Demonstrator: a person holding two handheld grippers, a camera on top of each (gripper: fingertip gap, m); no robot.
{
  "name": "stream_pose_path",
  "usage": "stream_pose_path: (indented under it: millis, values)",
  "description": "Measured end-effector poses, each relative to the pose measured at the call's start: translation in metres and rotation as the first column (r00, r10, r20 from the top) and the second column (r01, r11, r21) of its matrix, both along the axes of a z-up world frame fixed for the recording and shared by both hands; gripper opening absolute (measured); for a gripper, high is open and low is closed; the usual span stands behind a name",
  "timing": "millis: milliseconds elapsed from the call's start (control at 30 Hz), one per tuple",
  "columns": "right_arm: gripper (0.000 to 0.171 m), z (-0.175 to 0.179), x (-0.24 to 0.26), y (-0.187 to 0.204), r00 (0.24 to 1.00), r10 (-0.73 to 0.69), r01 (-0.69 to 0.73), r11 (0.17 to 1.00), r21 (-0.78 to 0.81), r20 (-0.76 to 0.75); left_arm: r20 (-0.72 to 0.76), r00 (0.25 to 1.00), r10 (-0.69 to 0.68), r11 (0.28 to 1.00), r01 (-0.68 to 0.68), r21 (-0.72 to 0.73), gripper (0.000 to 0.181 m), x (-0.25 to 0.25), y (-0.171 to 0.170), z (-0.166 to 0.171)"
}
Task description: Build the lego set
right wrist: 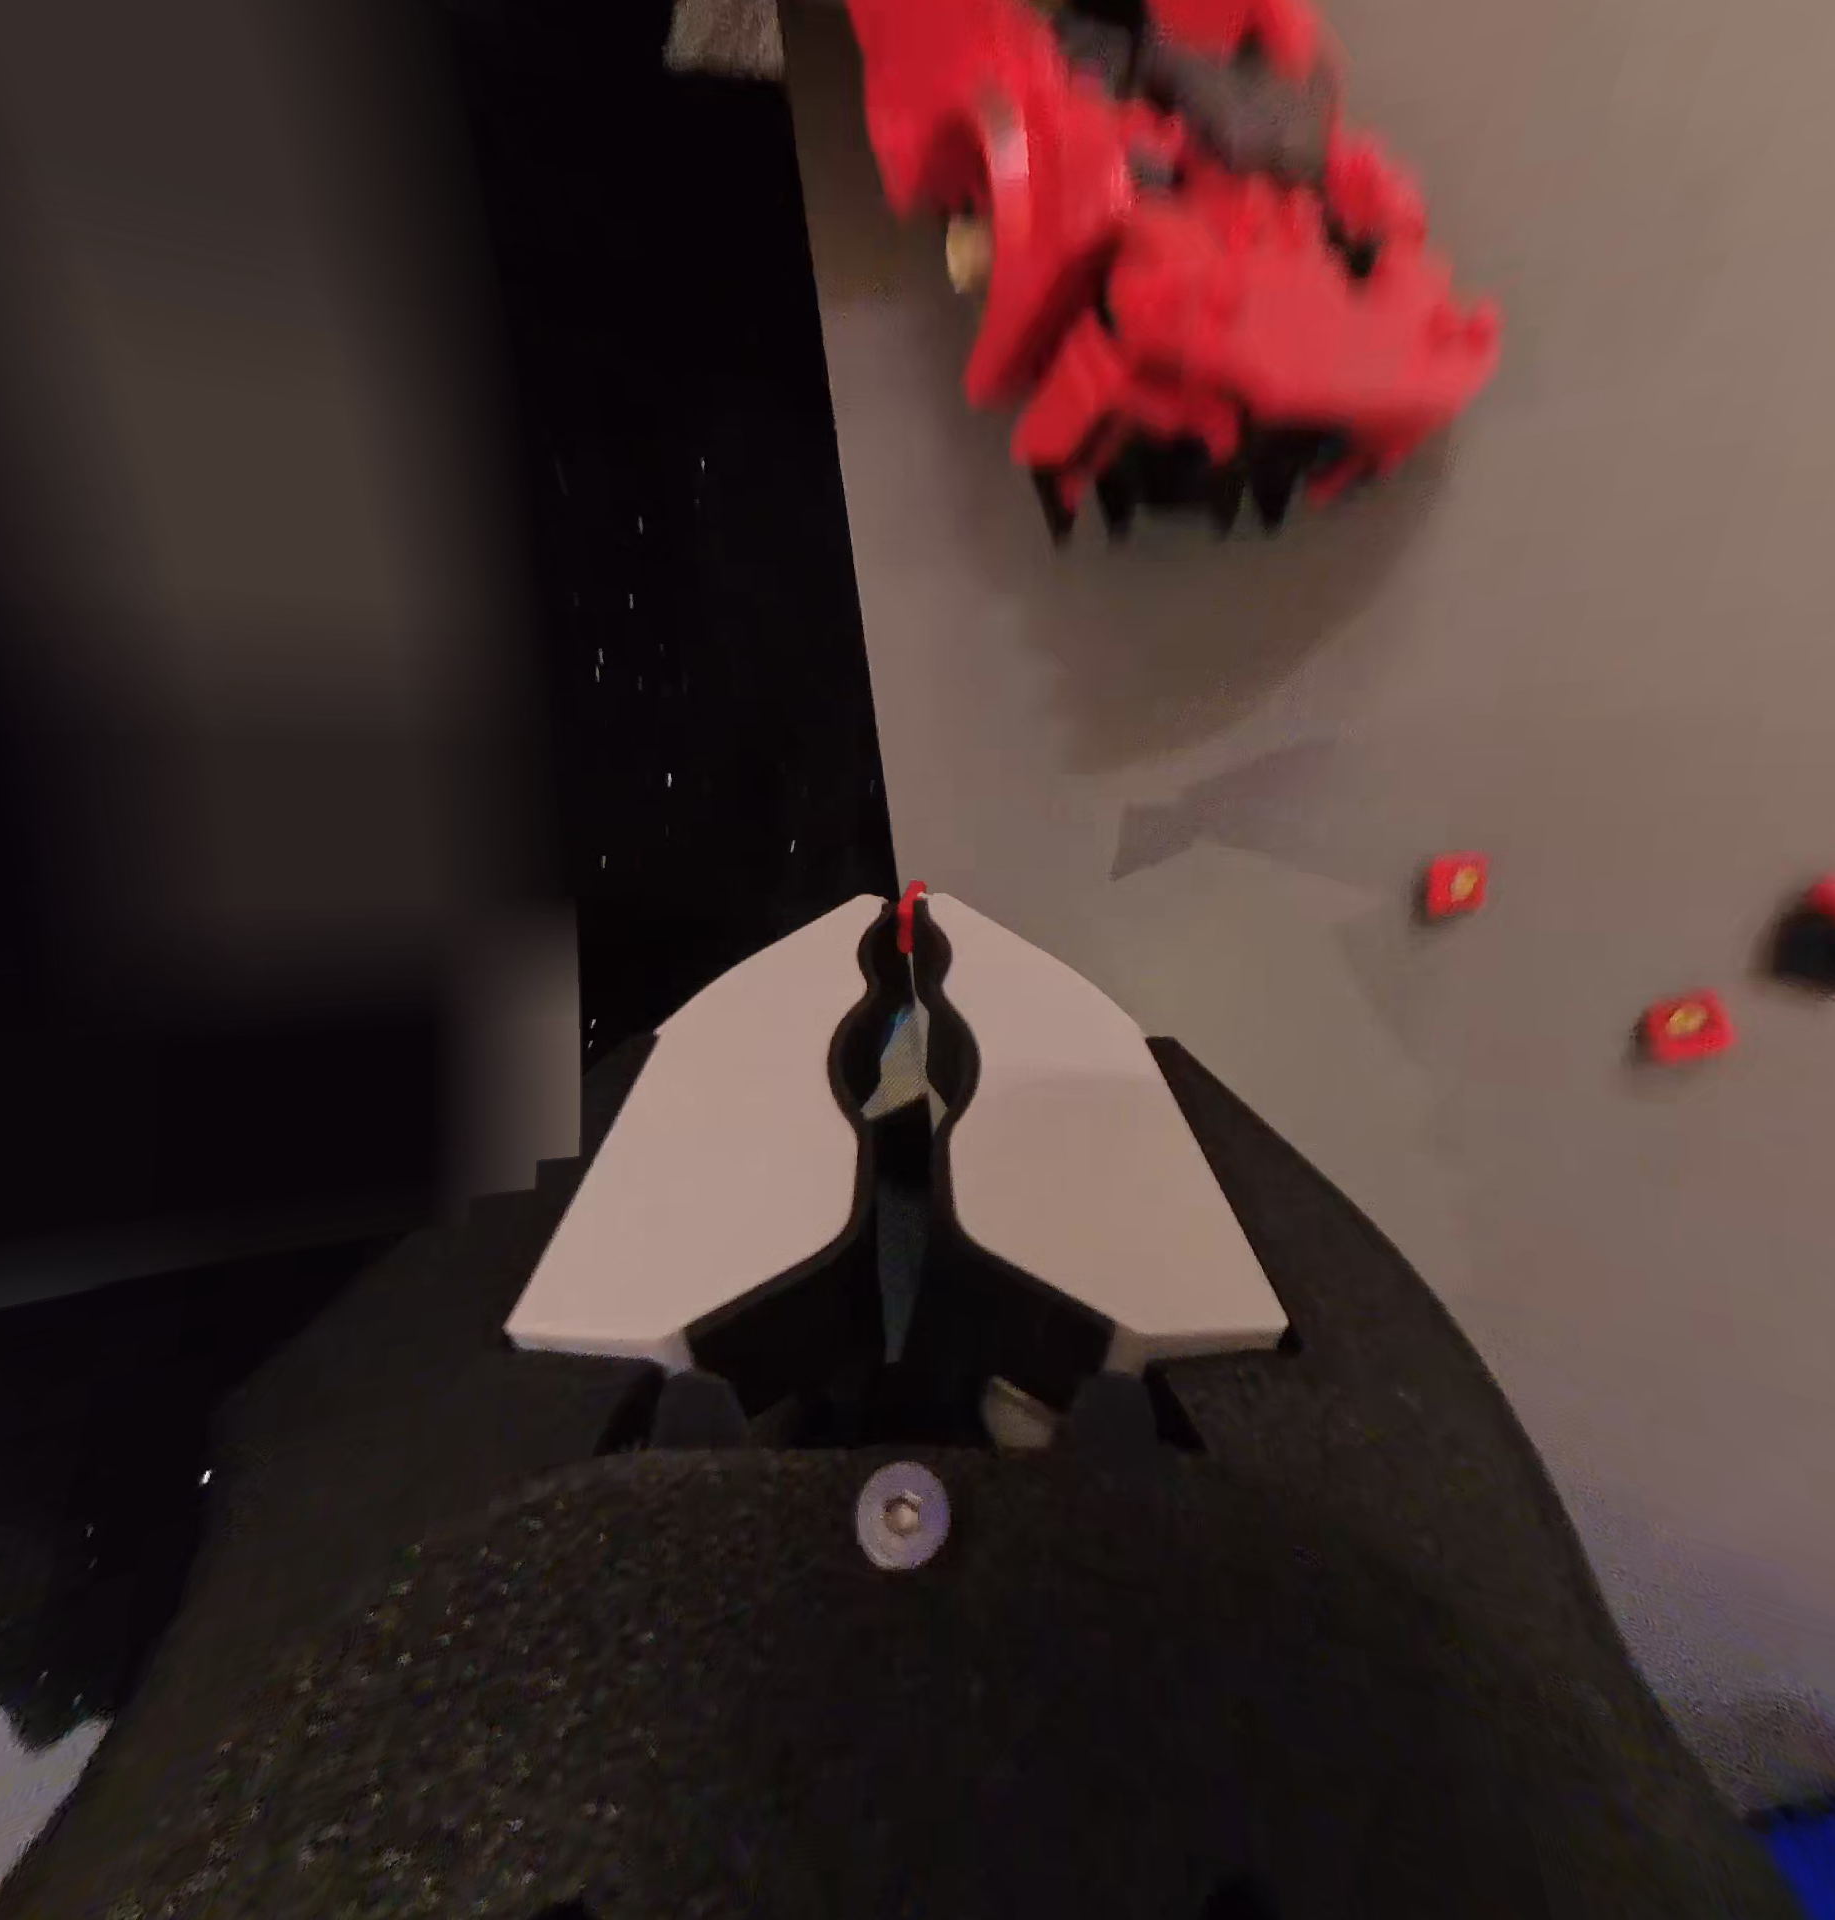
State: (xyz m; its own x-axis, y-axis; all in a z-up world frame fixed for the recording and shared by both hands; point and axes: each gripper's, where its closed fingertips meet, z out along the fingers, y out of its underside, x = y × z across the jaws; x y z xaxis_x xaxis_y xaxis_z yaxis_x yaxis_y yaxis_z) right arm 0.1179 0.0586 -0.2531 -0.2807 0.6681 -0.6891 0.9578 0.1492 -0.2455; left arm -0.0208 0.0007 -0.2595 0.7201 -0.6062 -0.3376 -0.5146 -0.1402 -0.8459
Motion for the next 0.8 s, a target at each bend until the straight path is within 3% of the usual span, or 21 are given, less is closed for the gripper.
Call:
stream_pose_path:
  millis: [133, 267, 800]
  values:
    - [0.003, -0.019, 0.029, 0.014, 0.99, 0.012, -0.016, 0.999, 0.029, 0.141, 0.001, 1.0, -0.002, 1.0, 0.002, -0.001, 0.03, -0.001, 0.0, 0.0]
    - [0.003, -0.03, 0.028, 0.021, 0.984, 0.013, -0.018, 1.0, 0.025, 0.179, 0.001, 1.0, -0.002, 1.0, 0.002, -0.001, 0.03, -0.001, 0.0, 0.0]
    - [0.004, -0.044, -0.004, 0.031, 0.984, 0.157, -0.171, 0.96, 0.221, 0.081, 0.003, 1.0, -0.009, 1.0, 0.009, -0.003, 0.03, -0.001, 0.0, 0.0]
